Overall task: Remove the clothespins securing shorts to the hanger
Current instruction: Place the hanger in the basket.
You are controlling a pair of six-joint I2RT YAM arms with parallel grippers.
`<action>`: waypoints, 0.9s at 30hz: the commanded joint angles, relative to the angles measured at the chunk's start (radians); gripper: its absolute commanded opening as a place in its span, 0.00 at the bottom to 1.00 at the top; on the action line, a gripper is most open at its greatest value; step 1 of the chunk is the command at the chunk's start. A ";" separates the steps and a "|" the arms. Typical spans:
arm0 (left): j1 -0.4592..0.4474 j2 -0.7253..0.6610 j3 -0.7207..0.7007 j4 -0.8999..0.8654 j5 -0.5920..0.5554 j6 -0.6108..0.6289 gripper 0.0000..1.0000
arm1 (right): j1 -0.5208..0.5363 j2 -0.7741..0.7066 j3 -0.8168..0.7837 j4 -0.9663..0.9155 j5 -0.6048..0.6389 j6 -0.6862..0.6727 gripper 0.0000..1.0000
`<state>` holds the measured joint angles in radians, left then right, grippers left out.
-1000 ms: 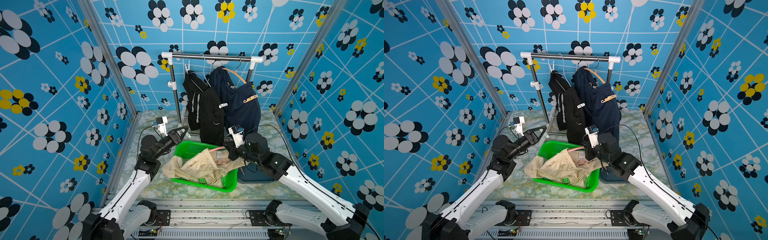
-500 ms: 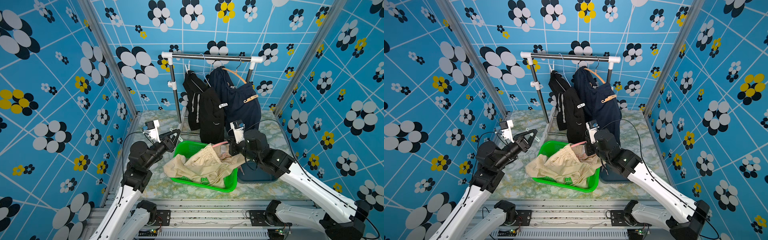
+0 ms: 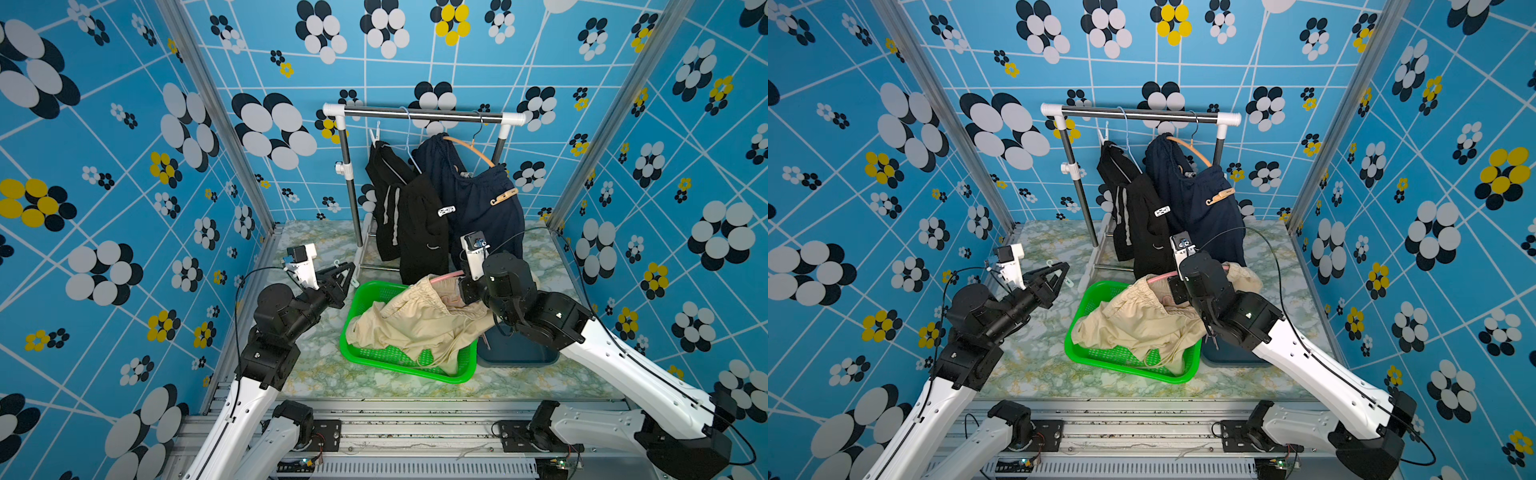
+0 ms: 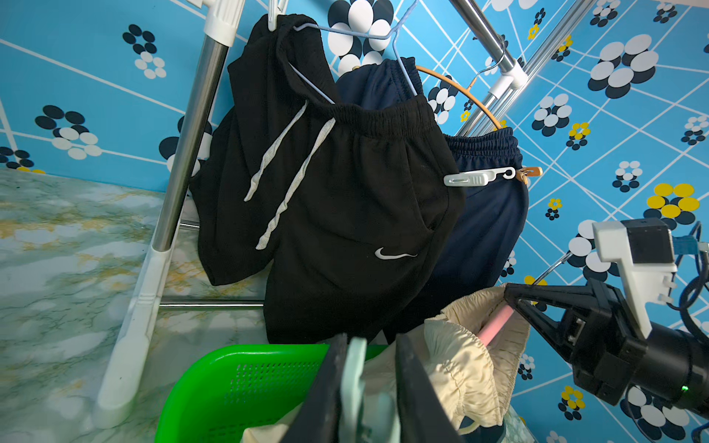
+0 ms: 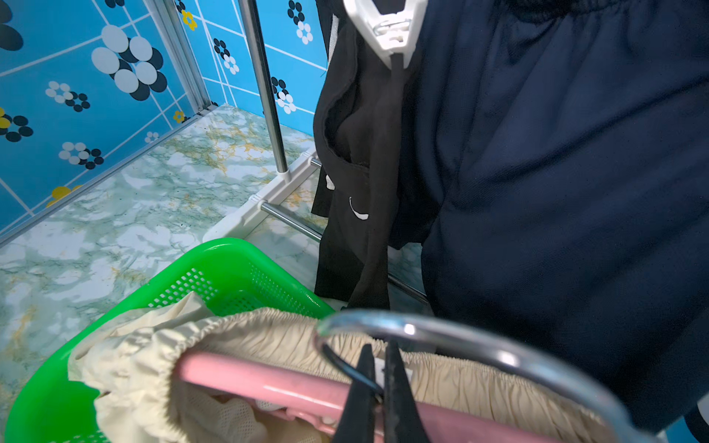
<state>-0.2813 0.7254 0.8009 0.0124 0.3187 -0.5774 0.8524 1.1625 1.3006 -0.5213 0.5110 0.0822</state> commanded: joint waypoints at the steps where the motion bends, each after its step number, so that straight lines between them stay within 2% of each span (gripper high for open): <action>1: 0.010 0.002 0.038 -0.004 -0.013 0.028 0.00 | -0.001 -0.002 0.010 0.043 -0.018 0.009 0.00; 9: 0.011 -0.015 0.062 -0.057 -0.038 0.059 0.00 | 0.014 0.064 0.000 0.162 -0.232 0.145 0.00; 14: 0.011 -0.031 0.073 -0.088 -0.059 0.083 0.00 | 0.059 0.095 -0.006 0.212 -0.253 0.204 0.00; 24: 0.010 -0.023 0.067 -0.085 -0.052 0.074 0.00 | 0.070 0.213 -0.014 0.256 -0.457 0.275 0.00; 27: 0.010 -0.027 0.060 -0.083 -0.052 0.070 0.00 | 0.069 0.241 -0.015 0.253 -0.471 0.274 0.00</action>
<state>-0.2806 0.7036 0.8410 -0.0765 0.2718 -0.5117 0.9142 1.3998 1.2842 -0.3462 0.1165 0.3172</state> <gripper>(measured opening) 0.230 0.054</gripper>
